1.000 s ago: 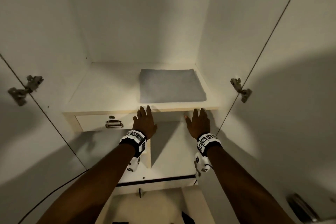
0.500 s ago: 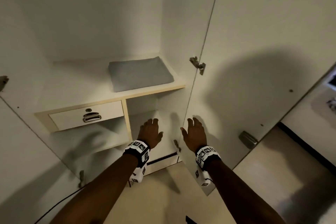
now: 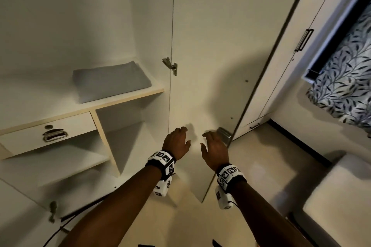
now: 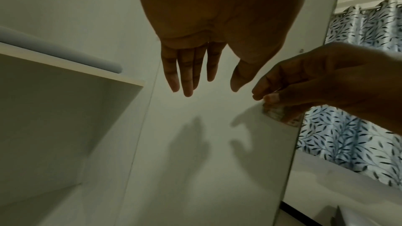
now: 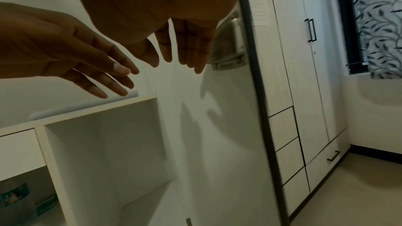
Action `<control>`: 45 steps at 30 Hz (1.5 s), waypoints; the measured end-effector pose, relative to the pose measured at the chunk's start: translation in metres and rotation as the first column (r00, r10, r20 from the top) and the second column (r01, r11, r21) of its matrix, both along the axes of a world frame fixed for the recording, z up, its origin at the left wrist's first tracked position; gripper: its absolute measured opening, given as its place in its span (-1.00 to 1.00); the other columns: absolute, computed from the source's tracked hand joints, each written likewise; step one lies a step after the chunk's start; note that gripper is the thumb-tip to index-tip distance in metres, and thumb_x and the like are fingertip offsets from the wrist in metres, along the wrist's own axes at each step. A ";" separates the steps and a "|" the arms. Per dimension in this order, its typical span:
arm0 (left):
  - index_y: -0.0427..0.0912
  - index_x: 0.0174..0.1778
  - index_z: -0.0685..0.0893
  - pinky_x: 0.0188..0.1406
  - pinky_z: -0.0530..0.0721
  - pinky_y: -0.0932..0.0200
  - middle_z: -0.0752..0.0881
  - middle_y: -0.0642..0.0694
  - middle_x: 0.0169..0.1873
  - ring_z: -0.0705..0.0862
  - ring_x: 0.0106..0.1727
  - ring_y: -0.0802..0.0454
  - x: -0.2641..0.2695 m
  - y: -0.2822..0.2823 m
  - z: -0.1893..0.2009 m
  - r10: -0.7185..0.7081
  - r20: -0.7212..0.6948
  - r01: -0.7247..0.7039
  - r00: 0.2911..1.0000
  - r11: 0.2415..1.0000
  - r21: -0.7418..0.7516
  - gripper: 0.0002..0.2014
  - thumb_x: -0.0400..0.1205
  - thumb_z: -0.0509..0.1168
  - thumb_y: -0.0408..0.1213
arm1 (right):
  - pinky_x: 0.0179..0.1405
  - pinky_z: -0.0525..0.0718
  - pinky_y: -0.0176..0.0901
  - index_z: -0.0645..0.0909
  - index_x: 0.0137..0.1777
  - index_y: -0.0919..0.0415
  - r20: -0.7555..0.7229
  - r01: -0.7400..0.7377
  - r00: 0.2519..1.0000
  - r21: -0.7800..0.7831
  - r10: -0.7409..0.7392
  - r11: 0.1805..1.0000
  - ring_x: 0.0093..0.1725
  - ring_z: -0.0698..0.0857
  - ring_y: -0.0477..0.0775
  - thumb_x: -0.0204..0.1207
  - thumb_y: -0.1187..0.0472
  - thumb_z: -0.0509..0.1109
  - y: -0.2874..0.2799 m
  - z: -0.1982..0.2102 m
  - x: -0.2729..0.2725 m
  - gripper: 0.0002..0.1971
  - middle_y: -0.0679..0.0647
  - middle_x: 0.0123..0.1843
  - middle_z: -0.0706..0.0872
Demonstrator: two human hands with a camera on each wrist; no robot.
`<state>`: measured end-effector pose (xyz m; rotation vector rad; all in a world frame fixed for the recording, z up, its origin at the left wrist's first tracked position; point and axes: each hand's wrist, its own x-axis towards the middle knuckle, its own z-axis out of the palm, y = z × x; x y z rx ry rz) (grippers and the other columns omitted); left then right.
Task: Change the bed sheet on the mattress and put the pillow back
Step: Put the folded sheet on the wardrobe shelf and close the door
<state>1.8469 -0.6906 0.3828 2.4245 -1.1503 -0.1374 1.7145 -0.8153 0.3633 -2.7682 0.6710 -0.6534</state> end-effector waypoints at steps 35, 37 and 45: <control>-0.19 0.68 0.41 0.06 0.74 0.05 0.82 -0.19 0.13 0.81 -0.03 -0.13 -0.103 -0.055 0.081 0.083 0.034 -0.054 0.996 0.858 -0.510 -0.30 0.68 0.37 0.10 | 0.19 0.70 0.32 0.61 0.13 0.11 0.539 -0.384 0.842 0.581 0.015 0.718 0.07 0.74 0.23 0.78 -0.11 0.06 -0.070 0.121 -0.018 -0.62 0.15 0.04 0.77; -0.20 0.60 0.52 -0.03 0.77 0.01 0.85 -0.13 0.03 0.81 -0.15 -0.06 -0.100 -0.035 0.079 0.109 0.040 -0.069 0.993 0.833 -0.549 -0.31 0.65 0.35 0.18 | 0.05 0.70 0.32 0.56 0.03 0.18 0.572 -0.413 0.819 0.535 0.044 0.737 -0.07 0.71 0.20 0.80 -0.14 0.04 -0.042 0.119 -0.015 -0.57 0.18 -0.10 0.72; -0.03 0.40 0.74 -0.18 0.81 0.10 0.88 -0.01 -0.04 0.83 -0.22 0.07 -0.050 0.071 0.061 0.288 0.031 -0.204 0.957 0.745 -0.635 -0.57 0.62 0.42 0.01 | -0.30 0.69 0.26 0.50 -0.10 0.13 0.561 -0.563 0.775 0.401 0.291 0.723 -0.31 0.66 0.14 0.84 0.04 0.10 0.063 0.117 0.027 -0.69 0.02 -0.29 0.64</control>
